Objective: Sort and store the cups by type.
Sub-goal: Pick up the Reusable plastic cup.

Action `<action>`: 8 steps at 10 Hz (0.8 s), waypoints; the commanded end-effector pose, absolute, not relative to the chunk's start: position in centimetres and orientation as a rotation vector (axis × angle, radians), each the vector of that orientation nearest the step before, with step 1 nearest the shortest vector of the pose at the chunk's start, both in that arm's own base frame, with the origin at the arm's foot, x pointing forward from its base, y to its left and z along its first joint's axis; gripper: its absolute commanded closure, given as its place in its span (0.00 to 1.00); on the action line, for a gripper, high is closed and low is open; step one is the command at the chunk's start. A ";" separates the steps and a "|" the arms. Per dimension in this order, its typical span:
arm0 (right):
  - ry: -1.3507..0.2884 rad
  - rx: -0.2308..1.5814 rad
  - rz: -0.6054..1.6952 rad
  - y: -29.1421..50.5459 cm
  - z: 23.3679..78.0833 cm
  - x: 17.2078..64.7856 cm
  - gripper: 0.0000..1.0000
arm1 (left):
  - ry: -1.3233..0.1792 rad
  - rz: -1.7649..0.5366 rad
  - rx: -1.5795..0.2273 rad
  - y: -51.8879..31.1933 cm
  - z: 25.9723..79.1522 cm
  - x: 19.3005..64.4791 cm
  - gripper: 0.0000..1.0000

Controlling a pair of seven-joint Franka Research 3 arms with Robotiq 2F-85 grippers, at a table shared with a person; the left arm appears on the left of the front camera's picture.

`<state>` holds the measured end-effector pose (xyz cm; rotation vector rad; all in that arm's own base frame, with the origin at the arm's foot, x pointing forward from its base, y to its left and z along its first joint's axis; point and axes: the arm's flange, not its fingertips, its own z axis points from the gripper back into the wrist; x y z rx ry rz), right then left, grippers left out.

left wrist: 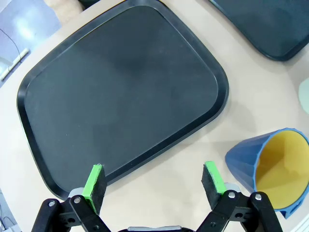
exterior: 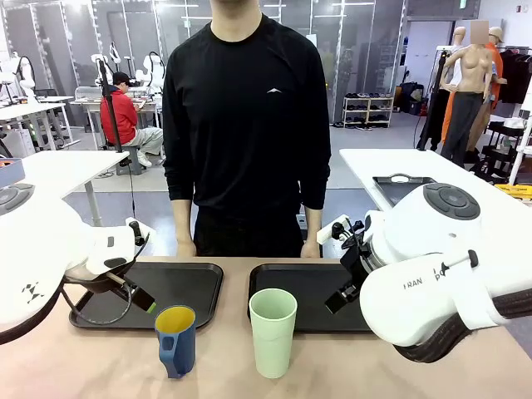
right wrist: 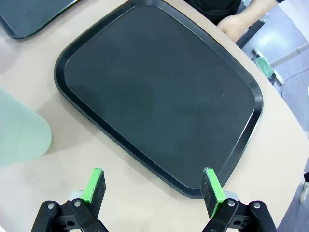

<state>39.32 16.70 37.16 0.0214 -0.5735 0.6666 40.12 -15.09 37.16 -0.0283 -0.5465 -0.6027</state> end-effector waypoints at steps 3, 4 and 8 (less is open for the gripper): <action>-0.573 0.023 0.664 16.7 37.2 39.3 0.00 | -0.547 -0.602 -0.028 -15.1 37.2 40.1 0.00; -0.573 0.023 0.664 16.7 37.2 39.3 0.00 | -0.547 -0.602 -0.028 -15.1 37.2 40.1 0.00; -0.573 0.023 0.664 16.7 37.2 39.3 0.00 | -0.547 -0.602 -0.028 -15.1 37.2 40.1 0.00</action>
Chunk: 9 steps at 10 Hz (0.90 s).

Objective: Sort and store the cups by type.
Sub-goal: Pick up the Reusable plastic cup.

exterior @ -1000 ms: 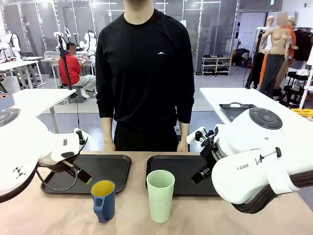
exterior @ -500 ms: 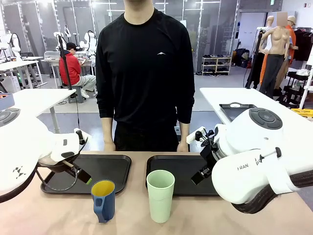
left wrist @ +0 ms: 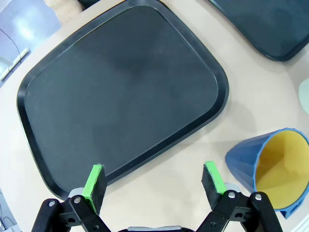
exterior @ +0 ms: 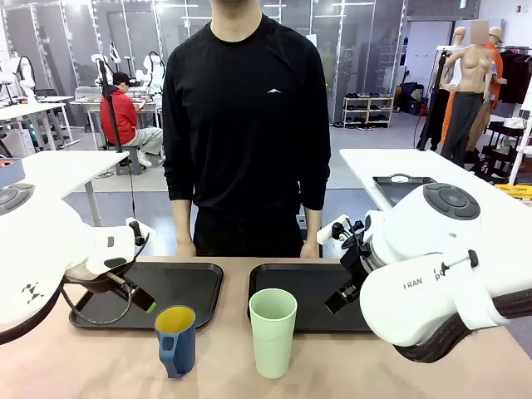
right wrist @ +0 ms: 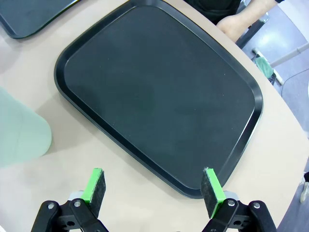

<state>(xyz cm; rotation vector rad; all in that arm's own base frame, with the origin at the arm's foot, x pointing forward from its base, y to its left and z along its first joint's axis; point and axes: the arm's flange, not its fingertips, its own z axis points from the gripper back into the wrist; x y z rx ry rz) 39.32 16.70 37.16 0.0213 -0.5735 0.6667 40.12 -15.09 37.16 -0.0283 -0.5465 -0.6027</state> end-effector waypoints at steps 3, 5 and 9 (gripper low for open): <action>-0.573 0.021 0.667 16.7 37.2 39.3 0.00 | -0.547 -0.602 -0.028 -15.1 37.2 40.1 0.00; -0.631 -0.032 0.648 17.8 39.8 38.4 0.00 | -0.569 -0.564 -0.018 -15.8 38.5 40.0 0.00; -0.671 -0.178 0.435 19.9 47.9 35.6 0.00 | -0.605 -0.234 -0.075 -18.8 45.6 37.6 0.00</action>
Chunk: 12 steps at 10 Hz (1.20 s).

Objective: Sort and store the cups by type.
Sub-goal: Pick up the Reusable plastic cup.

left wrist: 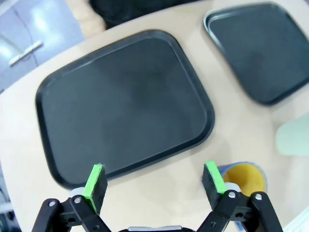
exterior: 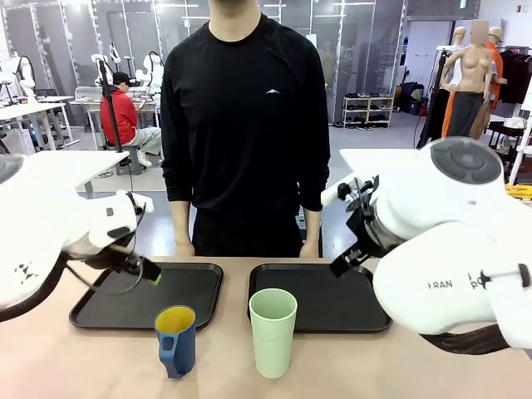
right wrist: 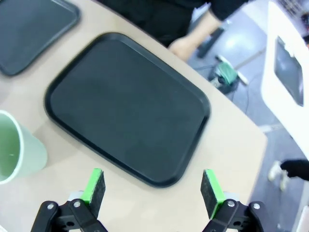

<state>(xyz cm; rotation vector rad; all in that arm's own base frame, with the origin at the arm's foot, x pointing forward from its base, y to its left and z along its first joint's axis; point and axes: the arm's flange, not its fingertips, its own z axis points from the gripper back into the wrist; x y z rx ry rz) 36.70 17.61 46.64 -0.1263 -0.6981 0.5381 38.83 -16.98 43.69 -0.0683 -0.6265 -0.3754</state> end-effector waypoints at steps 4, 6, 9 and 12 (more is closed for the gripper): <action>-0.702 -0.190 0.344 21.0 50.9 33.6 0.00 | -0.623 -0.204 -0.068 -20.6 47.9 35.4 0.00; -0.718 -0.190 0.377 20.8 51.0 33.4 0.00 | -0.622 -0.203 -0.065 -20.5 48.0 35.3 0.00; -0.731 -0.170 0.407 17.7 51.1 34.7 0.00 | -0.637 -0.210 -0.007 -17.8 48.7 36.5 0.00; -0.668 -0.179 0.297 12.1 49.8 38.8 0.00 | -0.605 -0.203 0.045 -11.5 48.0 39.5 0.00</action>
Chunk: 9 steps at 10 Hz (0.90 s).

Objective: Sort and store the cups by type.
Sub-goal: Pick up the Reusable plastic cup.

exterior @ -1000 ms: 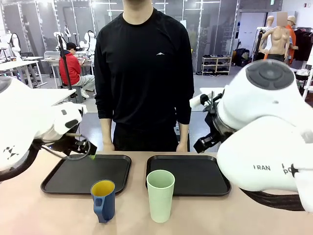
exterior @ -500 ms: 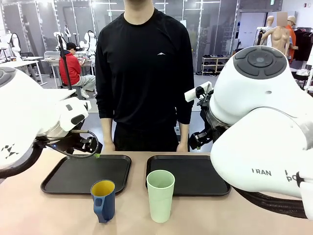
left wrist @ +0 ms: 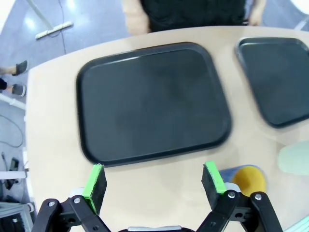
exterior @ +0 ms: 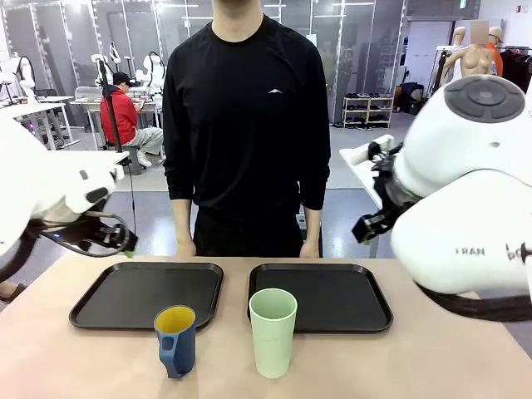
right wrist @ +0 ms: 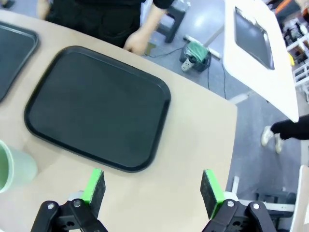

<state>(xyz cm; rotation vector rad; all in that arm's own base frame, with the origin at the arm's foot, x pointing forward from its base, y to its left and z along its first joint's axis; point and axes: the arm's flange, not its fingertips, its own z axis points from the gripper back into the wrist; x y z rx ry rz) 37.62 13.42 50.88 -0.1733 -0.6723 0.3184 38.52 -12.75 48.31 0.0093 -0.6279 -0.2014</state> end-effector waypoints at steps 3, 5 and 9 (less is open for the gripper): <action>-0.578 -0.172 0.239 7.5 47.0 43.1 0.00 | -0.573 -0.084 0.002 -5.6 45.9 43.4 0.00; -0.534 -0.144 0.243 6.1 45.3 44.9 0.00 | -0.538 -0.047 -0.017 -3.5 44.5 45.0 0.00; -0.501 -0.121 0.221 5.2 44.1 46.3 0.00 | -0.518 -0.051 -0.044 -2.1 43.5 45.9 0.00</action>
